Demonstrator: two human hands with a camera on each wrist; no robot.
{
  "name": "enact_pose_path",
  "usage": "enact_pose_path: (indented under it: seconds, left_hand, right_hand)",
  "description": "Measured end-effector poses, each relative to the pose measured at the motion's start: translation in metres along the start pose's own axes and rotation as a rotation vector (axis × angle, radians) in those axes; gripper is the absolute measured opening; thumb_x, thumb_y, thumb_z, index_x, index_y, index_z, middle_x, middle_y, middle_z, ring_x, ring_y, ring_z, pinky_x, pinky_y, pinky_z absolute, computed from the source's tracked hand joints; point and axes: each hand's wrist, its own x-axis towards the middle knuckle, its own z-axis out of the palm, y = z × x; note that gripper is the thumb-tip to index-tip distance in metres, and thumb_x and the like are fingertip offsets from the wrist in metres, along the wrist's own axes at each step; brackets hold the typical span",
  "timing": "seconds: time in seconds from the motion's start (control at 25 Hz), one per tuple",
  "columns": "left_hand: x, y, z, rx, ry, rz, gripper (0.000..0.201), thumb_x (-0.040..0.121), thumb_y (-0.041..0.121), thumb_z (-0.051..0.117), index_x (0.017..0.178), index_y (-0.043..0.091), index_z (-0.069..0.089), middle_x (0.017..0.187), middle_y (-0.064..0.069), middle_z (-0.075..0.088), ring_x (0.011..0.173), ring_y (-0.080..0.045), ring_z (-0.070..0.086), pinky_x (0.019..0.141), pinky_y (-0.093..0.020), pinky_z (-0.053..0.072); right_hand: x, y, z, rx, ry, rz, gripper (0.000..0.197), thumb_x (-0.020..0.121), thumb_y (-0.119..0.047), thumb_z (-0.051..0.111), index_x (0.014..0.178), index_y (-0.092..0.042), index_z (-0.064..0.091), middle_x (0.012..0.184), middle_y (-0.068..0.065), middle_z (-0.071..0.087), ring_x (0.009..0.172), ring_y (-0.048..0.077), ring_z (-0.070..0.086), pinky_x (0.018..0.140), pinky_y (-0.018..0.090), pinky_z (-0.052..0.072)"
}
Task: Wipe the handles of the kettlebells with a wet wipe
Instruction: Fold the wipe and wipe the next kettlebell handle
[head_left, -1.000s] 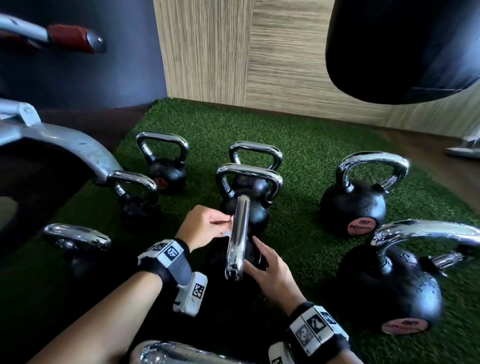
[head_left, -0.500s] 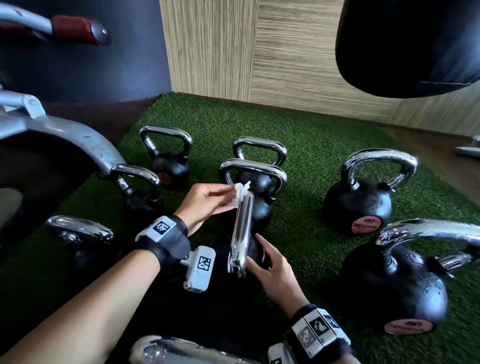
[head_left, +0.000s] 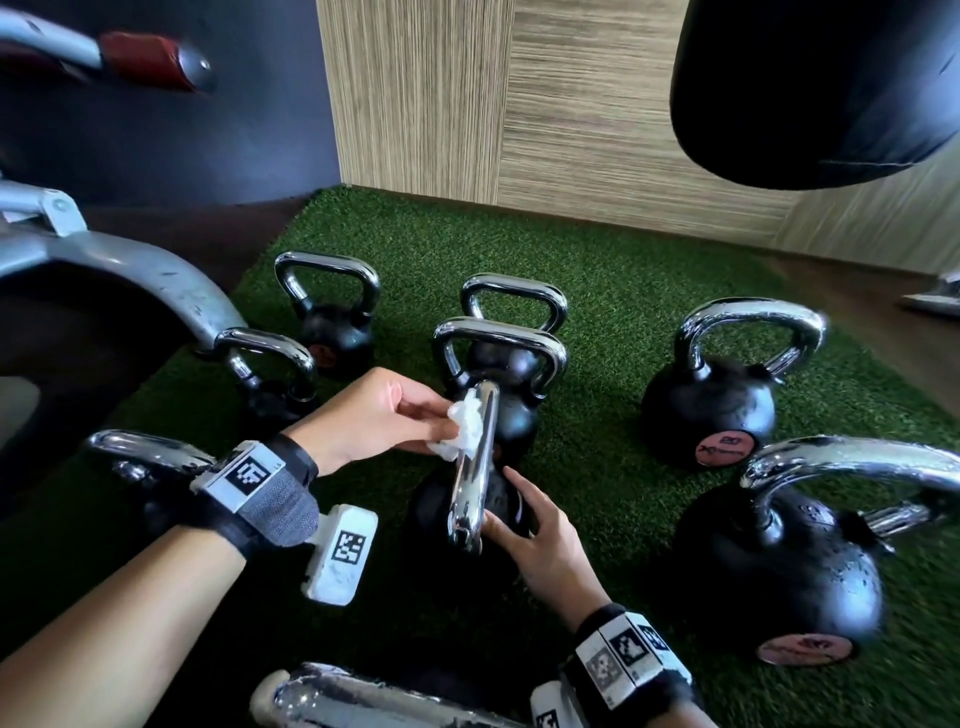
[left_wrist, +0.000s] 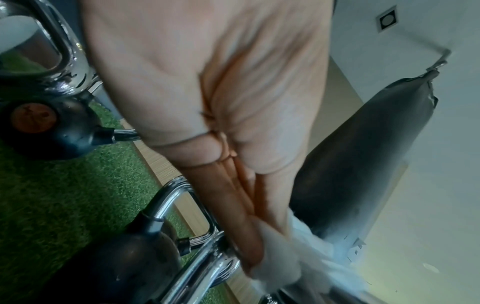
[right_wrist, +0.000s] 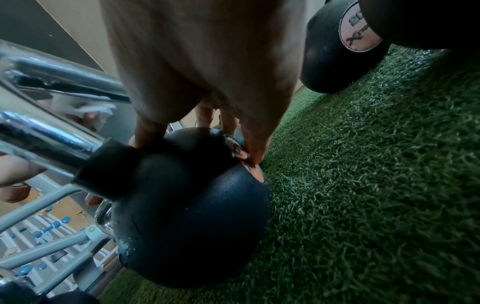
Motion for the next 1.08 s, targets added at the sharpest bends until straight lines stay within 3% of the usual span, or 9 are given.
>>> enact_pose_path:
  seconds: [0.12,0.24,0.4,0.52,0.64,0.72,0.88,1.08]
  left_hand:
    - [-0.007,0.006,-0.002,0.042,0.001,0.030,0.029,0.069,0.016,0.084,0.097,0.014,0.080,0.088,-0.009,0.080,0.080,-0.010,0.074,0.071,-0.021,0.061]
    - [-0.019,0.007,-0.002,0.024,-0.114,-0.052,0.019,0.074,-0.001,0.081,0.089,0.009,0.075,0.077,-0.002,0.077,0.072,-0.006,0.073,0.065,-0.019,0.060]
    - [-0.032,0.002,-0.001,0.036,-0.162,-0.031,0.020,0.066,0.003,0.083,0.078,0.017,0.075,0.075,-0.003,0.076,0.068,-0.007,0.071,0.062,-0.018,0.058]
    - [-0.045,-0.003,0.000,0.092,-0.230,0.042,0.025,0.063,0.006,0.088,0.075,0.025,0.078,0.083,-0.009,0.079,0.074,-0.011,0.073,0.068,-0.020,0.058]
    - [-0.053,-0.010,0.002,0.101,-0.143,0.112,0.024,0.064,0.007,0.089,0.078,0.025,0.081,0.084,-0.009,0.080,0.076,-0.012,0.075,0.071,-0.019,0.059]
    - [-0.058,-0.016,0.007,0.082,-0.138,0.156,0.024,0.064,0.009,0.087,0.076,0.028,0.082,0.081,-0.005,0.080,0.074,-0.010,0.075,0.069,-0.019,0.059]
    - [-0.070,-0.024,0.010,0.156,-0.087,0.195,0.017,0.069,0.014,0.087,0.080,0.026,0.083,0.083,-0.001,0.081,0.078,-0.012,0.077,0.072,-0.024,0.060]
    - [-0.074,-0.039,0.016,0.218,-0.048,0.173,0.014,0.075,0.029,0.089,0.086,0.022,0.084,0.087,0.003,0.081,0.087,-0.019,0.078,0.082,-0.045,0.062]
  right_hand:
    - [0.001,0.003,0.000,0.015,0.005,0.004,0.084,0.071,-0.068,0.077,0.145,-0.036,0.052,0.141,-0.011,0.060,0.127,0.003,0.056,0.103,0.017,0.041]
    - [0.002,0.007,0.001,0.015,0.019,-0.017,0.088,0.068,-0.074,0.074,0.144,-0.037,0.052,0.140,-0.013,0.061,0.127,0.001,0.056,0.105,0.017,0.042]
    - [0.004,0.009,0.002,0.017,0.016,-0.026,0.085,0.069,-0.072,0.075,0.144,-0.038,0.053,0.139,-0.015,0.061,0.126,-0.002,0.056,0.097,0.006,0.039]
    - [0.004,0.011,0.001,0.011,0.012,-0.026,0.087,0.068,-0.075,0.073,0.144,-0.039,0.052,0.138,-0.015,0.061,0.125,-0.001,0.056,0.091,-0.002,0.038]
    - [0.005,0.012,0.002,0.029,0.006,-0.044,0.103,0.055,-0.093,0.064,0.143,-0.040,0.052,0.136,-0.015,0.062,0.125,-0.001,0.057,0.103,0.016,0.046]
    - [0.005,0.013,0.001,0.071,0.006,-0.034,0.106,0.051,-0.095,0.064,0.141,-0.042,0.053,0.135,-0.015,0.063,0.123,-0.002,0.059,0.107,0.024,0.048]
    - [0.004,0.013,0.001,0.096,-0.012,-0.030,0.103,0.054,-0.092,0.067,0.142,-0.041,0.053,0.136,-0.015,0.062,0.126,0.001,0.058,0.108,0.031,0.049]
    - [0.005,0.017,0.003,0.108,-0.004,-0.034,0.098,0.057,-0.088,0.070,0.141,-0.042,0.053,0.134,-0.016,0.065,0.124,0.000,0.059,0.108,0.034,0.050]
